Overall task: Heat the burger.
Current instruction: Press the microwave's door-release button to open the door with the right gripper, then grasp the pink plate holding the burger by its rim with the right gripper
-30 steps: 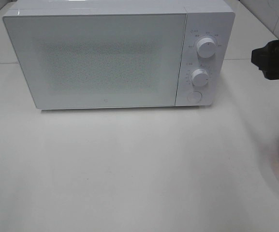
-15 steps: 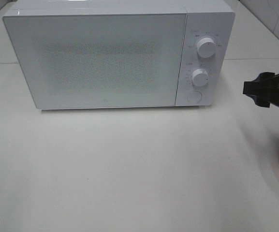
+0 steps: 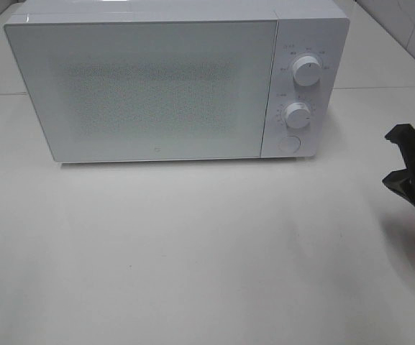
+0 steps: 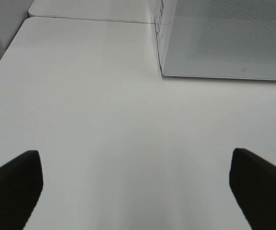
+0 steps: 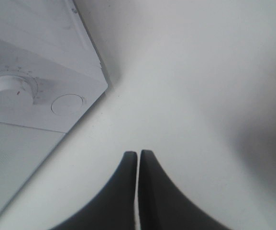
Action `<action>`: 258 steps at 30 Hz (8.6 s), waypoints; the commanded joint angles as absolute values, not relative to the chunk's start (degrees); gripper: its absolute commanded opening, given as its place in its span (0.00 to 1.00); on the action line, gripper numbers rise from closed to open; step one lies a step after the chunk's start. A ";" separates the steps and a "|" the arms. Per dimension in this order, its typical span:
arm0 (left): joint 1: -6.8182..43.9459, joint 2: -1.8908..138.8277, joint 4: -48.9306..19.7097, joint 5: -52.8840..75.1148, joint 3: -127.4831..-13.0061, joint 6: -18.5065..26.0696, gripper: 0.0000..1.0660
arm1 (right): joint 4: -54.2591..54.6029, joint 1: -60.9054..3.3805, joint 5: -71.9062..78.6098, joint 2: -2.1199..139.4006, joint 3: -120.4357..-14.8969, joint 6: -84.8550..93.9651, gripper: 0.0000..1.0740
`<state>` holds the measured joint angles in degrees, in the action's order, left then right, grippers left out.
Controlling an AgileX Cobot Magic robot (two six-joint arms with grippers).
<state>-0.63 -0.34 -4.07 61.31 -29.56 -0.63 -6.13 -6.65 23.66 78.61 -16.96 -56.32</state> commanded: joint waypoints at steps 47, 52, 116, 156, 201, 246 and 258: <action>-0.29 -0.86 -4.30 61.31 -29.56 -0.74 0.92 | 20.23 -27.79 60.16 94.60 -15.24 -77.64 0.00; -0.29 -0.86 -4.30 61.31 -29.56 -0.74 0.92 | 27.39 -31.11 63.20 98.95 -15.93 -79.07 0.00; -0.29 -0.80 -4.30 61.31 -29.56 -0.74 0.92 | 23.72 -25.95 60.96 123.19 -38.79 -84.74 0.04; -0.29 -0.57 -4.30 61.31 -29.56 -0.74 0.92 | 24.24 -22.63 67.49 123.19 -48.36 -79.07 0.00; -0.29 -0.57 -4.30 61.31 -29.56 -0.74 0.92 | 20.40 -27.85 61.99 117.23 -38.16 -84.17 0.00; -0.29 -0.57 -4.30 61.31 -29.56 -0.74 0.92 | 18.05 -26.47 -0.74 78.04 -30.54 -11.52 0.00; -0.29 -0.57 -4.30 61.31 -29.56 -0.74 0.92 | 15.76 -18.96 -25.55 74.54 -32.66 0.00 0.00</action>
<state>-0.63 -0.34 -4.24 61.31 -29.56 -0.63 17.65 -20.00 -18.96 75.17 -31.57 -3.21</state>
